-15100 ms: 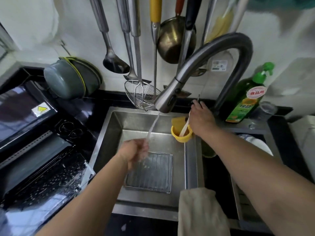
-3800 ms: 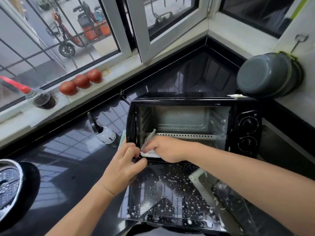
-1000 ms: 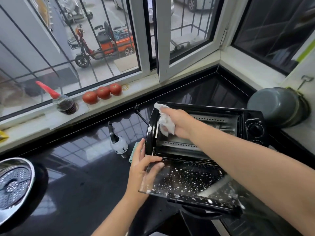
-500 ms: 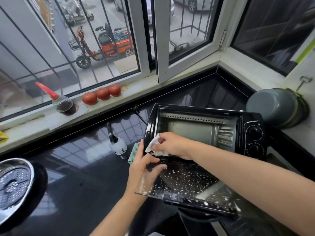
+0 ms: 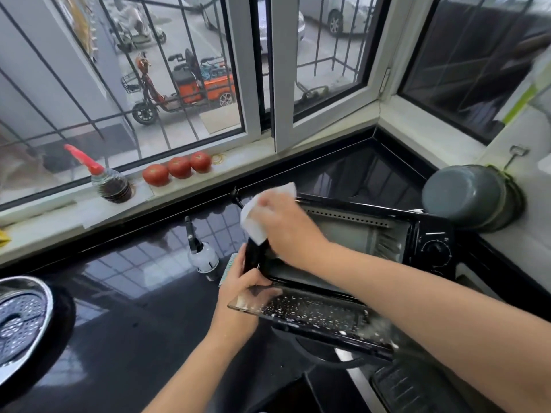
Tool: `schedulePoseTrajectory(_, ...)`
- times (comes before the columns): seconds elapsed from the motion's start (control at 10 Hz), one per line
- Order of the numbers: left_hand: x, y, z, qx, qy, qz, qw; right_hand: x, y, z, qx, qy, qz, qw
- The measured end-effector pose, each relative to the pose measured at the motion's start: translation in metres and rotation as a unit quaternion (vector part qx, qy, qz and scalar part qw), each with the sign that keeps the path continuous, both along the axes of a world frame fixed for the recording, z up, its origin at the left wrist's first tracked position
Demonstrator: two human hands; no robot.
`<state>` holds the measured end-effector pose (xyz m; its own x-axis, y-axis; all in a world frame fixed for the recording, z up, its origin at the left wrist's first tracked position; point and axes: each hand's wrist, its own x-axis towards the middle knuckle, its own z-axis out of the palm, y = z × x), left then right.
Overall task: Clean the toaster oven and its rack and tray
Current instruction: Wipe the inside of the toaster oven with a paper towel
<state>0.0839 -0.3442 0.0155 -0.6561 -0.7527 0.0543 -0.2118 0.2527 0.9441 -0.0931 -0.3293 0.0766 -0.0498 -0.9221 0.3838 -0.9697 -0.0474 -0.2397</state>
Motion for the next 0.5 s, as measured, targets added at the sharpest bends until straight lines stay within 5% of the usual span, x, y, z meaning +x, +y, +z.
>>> schedulePoseTrajectory(0.1, -0.001, -0.003, 0.004, -0.053, -0.004, 0.001, 0.999, 0.017, 0.007, -0.018, 0.045, 0.135, 0.126, 0.982)
schedulePoseTrajectory(0.2, -0.003, -0.005, 0.002, -0.104, 0.024, -0.016, 0.994, -0.006, 0.013, -0.006, 0.008, 0.244, 0.061, 0.968)
schedulePoseTrajectory(0.5, -0.029, -0.047, 0.021, -0.135, -0.046, -0.152, 0.978, -0.136, 0.113, 0.012, 0.152, 0.332, -0.231, 0.902)
